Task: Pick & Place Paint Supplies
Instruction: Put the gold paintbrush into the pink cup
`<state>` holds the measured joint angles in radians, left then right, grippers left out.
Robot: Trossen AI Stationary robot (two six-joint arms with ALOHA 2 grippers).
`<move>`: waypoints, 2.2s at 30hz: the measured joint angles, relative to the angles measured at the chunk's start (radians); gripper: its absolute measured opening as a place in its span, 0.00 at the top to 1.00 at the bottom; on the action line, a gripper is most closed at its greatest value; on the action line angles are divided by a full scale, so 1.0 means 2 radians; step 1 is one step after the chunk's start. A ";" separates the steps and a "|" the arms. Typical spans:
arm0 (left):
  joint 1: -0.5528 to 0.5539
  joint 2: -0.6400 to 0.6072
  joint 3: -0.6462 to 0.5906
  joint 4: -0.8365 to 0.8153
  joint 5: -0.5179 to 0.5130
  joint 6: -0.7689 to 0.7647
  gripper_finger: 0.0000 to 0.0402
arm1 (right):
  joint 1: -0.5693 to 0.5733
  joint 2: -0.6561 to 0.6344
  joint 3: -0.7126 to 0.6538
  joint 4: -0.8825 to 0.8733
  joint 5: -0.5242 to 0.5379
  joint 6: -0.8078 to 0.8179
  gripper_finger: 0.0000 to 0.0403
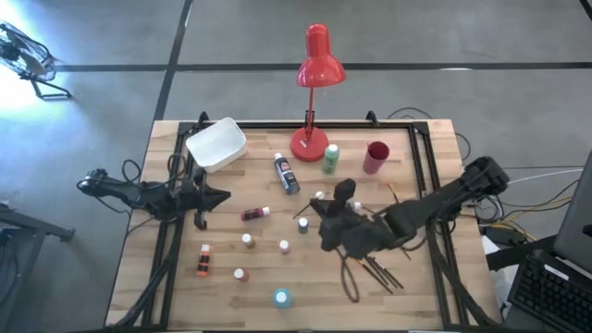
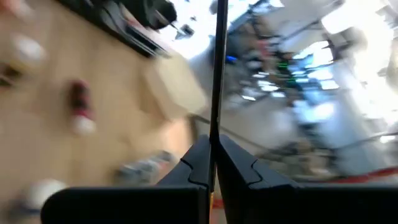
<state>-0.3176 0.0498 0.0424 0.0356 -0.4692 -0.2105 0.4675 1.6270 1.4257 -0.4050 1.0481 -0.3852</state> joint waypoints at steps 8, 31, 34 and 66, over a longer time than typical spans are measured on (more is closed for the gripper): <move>0.000 -0.001 0.000 0.017 0.004 -0.221 0.94 | -0.005 0.070 0.060 -0.003 0.117 -0.203 0.98; 0.001 0.088 0.010 0.108 0.169 -0.448 0.65 | -0.025 0.162 0.086 0.049 0.100 -0.481 0.98; 0.001 0.127 0.028 0.136 0.221 -0.455 0.62 | -0.025 0.162 0.086 0.093 0.099 -0.517 0.98; 0.054 0.466 0.282 0.128 0.326 -0.393 0.62 | -0.010 0.162 0.086 0.222 0.033 -0.596 0.98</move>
<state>-0.2093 0.9808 0.6067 0.2912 0.1824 -0.9974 0.4473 1.9503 1.5974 0.0395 1.1134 -1.5779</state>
